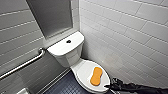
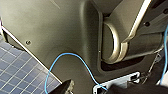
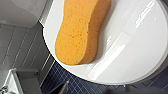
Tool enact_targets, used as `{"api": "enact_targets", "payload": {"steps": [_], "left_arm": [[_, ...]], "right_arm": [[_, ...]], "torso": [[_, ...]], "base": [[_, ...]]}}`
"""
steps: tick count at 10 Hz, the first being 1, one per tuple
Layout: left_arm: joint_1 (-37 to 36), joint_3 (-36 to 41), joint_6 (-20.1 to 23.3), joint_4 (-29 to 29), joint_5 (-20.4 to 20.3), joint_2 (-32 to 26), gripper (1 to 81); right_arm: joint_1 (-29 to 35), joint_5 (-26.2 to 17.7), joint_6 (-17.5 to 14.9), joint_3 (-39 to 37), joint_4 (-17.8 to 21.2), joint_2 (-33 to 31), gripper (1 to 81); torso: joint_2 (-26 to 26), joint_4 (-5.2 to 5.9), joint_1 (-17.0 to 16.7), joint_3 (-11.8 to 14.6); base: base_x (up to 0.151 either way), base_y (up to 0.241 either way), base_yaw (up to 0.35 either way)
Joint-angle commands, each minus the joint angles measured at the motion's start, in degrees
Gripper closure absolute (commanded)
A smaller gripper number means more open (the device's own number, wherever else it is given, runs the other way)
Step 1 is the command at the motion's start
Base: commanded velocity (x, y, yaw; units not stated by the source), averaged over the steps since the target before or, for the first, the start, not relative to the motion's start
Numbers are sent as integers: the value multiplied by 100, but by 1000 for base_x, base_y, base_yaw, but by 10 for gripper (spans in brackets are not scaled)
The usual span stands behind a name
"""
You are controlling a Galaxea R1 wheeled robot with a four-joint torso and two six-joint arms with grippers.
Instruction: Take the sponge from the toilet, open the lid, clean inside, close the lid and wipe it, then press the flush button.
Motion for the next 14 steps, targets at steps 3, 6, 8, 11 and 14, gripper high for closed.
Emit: {"api": "enact_targets", "payload": {"steps": [3, 6, 8, 11, 14], "left_arm": [[179, 43, -9, -20, 464, 36, 10], [179, 43, -9, -20, 464, 45, 10], [187, 35, -9, -20, 473, 45, 10], [284, 35, -9, -28, 490, 72, 10], [565, 43, -9, -28, 473, 133, 10]], "right_arm": [[993, -227, 97, 121, 187, -234, 10], [1195, -227, 123, 209, 247, -278, 10], [1362, -227, 123, 235, 354, -313, 10], [1564, -227, 132, 201, 468, -155, 10], [1573, -227, 131, -142, 485, 170, 10]], "torso": [[-955, 0, 608, -494], [-1495, 0, 946, -941], [-1329, 0, 843, -756], [-1486, 0, 948, -850], [-1478, 0, 948, -855]], "base": [[0, 0, 0], [0, 0, 0], [0, 0, 0], [0, 0, 0], [0, 0, 0]]}}
